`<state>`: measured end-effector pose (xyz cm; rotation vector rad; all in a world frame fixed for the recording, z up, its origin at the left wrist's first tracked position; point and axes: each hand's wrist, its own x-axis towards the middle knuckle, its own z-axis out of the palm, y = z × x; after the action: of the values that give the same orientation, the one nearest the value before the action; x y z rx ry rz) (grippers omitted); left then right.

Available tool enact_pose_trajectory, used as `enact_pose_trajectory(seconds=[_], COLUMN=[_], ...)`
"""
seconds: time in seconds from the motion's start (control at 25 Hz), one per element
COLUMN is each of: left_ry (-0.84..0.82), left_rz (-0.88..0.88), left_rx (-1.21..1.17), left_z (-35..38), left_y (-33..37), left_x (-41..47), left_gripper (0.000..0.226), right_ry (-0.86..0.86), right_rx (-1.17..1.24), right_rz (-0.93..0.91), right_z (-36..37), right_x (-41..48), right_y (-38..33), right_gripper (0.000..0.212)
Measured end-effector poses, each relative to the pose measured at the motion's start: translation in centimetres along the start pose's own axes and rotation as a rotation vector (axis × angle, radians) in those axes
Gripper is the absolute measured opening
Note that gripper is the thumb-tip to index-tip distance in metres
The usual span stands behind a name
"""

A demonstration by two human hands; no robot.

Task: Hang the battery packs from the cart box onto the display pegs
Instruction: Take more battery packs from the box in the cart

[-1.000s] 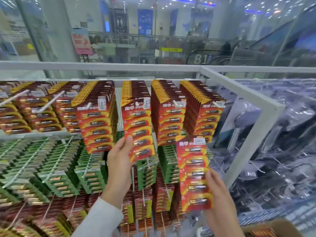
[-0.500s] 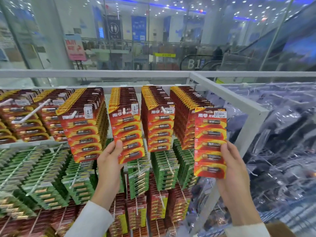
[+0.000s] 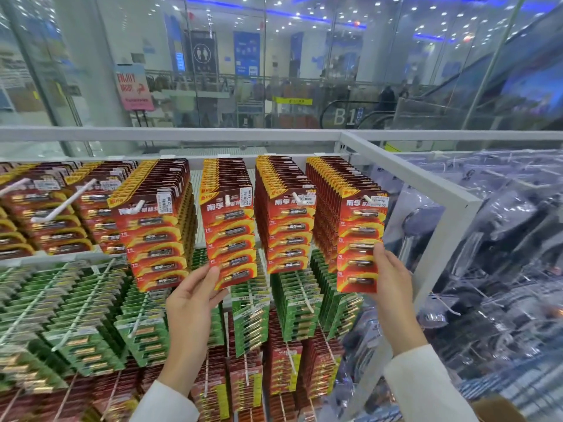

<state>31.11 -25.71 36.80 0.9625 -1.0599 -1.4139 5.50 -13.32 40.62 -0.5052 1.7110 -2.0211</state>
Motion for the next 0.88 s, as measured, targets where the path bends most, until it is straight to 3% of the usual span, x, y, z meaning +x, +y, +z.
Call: enact_pose_trajectory(seconds=[0.24, 0.44, 0.6, 0.68, 0.8, 0.88], left_ry=[0.016, -0.012, -0.131, -0.199, -0.279, -0.315], left_rz=[0.036, -0.117, -0.259, -0.367, -0.702, -0.850], left_rx=[0.114, 0.137, 0.190, 0.202, 0.188, 0.228], left_z=[-3.1, -5.7, -7.5, -7.6, -5.9, -3.8], left_y=[-1.6, -6.3, -11.2, -13.3, -15.9, -17.5], left_x=[-2.4, -5.2, -8.7, -9.9, -11.0, -11.7], left_gripper=[0.020, 0.019, 0.016, 0.023, 0.041, 0.032], right_ry=[0.065, 0.078, 0.150, 0.216, 0.234, 0.295], right_rx=[-0.090, -0.147, -0.162, -0.206, -0.313, -0.275], right_rz=[0.049, 0.140, 0.271, 0.328, 0.391, 0.486], right_z=[-0.9, -3.3, -6.6, -9.4, -14.1, -17.0], right_x=[0.3, -4.6, -9.6, -12.1, -16.2, -18.1], right_y=[4.5, 9.0, 13.1, 15.2, 18.3, 19.7], right_gripper=[0.026, 0.025, 0.014, 0.011, 0.013, 0.013])
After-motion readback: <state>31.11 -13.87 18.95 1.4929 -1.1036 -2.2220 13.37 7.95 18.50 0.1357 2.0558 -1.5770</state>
